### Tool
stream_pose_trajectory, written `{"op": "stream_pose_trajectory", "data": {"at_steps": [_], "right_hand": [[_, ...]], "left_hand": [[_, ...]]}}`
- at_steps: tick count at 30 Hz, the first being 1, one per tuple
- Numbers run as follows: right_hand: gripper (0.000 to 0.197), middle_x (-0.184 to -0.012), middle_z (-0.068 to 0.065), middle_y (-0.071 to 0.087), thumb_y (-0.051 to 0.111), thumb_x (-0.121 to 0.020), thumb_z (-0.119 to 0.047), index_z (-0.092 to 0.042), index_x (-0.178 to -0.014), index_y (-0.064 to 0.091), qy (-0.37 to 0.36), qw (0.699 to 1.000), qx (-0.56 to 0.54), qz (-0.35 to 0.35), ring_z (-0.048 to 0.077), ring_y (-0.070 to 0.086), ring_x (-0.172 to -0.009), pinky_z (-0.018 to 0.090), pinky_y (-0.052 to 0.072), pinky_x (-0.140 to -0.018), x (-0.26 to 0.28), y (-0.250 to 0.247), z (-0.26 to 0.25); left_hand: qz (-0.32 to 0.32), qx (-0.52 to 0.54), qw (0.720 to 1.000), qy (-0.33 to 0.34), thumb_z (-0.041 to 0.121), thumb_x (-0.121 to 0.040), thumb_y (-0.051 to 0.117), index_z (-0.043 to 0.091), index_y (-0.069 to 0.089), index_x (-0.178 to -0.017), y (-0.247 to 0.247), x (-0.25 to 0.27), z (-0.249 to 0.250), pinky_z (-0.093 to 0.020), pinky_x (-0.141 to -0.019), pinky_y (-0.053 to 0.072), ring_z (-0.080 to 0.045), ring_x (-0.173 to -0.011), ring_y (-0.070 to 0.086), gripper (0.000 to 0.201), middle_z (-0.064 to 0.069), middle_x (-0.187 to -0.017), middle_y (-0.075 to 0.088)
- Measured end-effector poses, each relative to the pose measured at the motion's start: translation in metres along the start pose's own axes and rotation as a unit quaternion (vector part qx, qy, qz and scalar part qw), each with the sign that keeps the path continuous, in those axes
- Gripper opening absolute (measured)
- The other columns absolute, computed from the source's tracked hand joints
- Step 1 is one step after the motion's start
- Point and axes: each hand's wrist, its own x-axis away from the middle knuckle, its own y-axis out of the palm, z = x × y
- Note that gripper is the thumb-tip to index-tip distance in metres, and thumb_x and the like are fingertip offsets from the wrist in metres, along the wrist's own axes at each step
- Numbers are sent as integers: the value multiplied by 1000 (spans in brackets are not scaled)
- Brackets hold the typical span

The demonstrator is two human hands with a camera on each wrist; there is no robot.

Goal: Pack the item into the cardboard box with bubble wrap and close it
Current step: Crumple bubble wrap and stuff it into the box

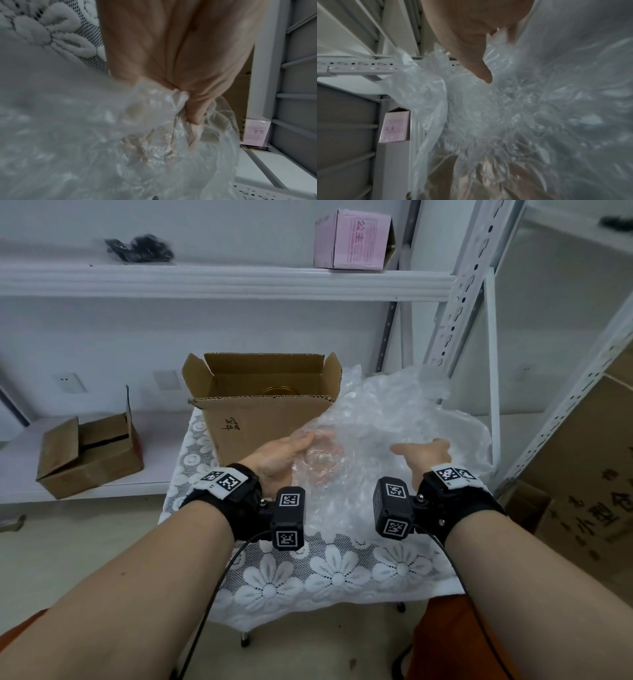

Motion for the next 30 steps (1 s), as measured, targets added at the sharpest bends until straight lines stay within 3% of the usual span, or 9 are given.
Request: {"op": "stream_pose_trajectory", "data": {"at_steps": [4,7,10,13,20,23,26,28,30], "right_hand": [[43,-128,4,59,56,-88,-9,-13,-131,52,-62,992,107,-26,21,55,-121,27,43,-97,17,-5,-10],[35,-126,18,60,52,-89,-4,0,-124,57,-98,993,-69,-15,31,57,-117,27,49,-82,6,-9,-15],[33,-108,21,65,62,-77,5,8,-110,59,-168,970,-175,35,20,66,-84,27,52,-67,14,3,-19],[30,-71,14,60,44,-72,-3,9,-96,58,-242,941,-236,9,21,56,-55,31,51,-56,35,10,-33],[10,-53,5,47,51,-96,-11,-13,-96,61,-280,924,-259,-39,5,42,-32,17,39,-36,56,22,-60],[4,-59,3,52,58,-94,-22,-18,-93,57,-300,922,-226,-96,2,47,-38,15,41,-39,66,22,-62],[37,-80,2,59,72,-80,-39,-5,-89,59,-280,930,-135,-195,9,57,-66,14,47,-59,64,26,-54],[67,-101,3,67,81,-63,-49,-3,-108,62,-212,937,-84,-263,17,62,-93,30,51,-85,65,29,-49],[47,-99,4,72,80,-69,-39,-7,-101,67,-163,934,-115,-297,21,65,-99,37,52,-90,63,31,-45]], "left_hand": [[-6,23,1000,9,28,-103,35,19,57,-131,-3,-1,5,-43,-101,29,-16,-125,35,36,16,-138,39],[-38,96,995,13,28,-100,43,18,64,-122,-11,-2,7,-49,-99,43,-28,-127,47,32,2,-141,52],[-8,92,995,32,30,-92,58,16,67,-117,-14,2,16,-51,-99,44,-26,-113,60,30,-6,-120,67],[83,-69,987,121,44,-75,73,23,70,-109,-16,9,31,-52,-102,39,-20,-112,60,40,2,-114,70],[204,29,968,140,61,-93,38,13,71,-89,-37,18,55,-43,-100,20,-28,-118,54,59,-4,-112,70],[240,185,949,91,58,-91,47,17,67,-85,-55,23,52,-46,-108,30,-28,-124,51,45,-12,-130,60],[267,279,920,63,52,-94,46,13,49,-133,-65,31,50,-47,-97,49,-32,-122,56,56,-21,-148,37],[263,310,910,82,47,-96,45,8,36,-143,-70,36,47,-41,-71,59,-28,-97,70,62,-23,-139,47],[253,309,913,81,45,-97,43,6,39,-140,-75,39,43,-36,-51,59,-25,-69,74,58,-23,-112,65]]}}
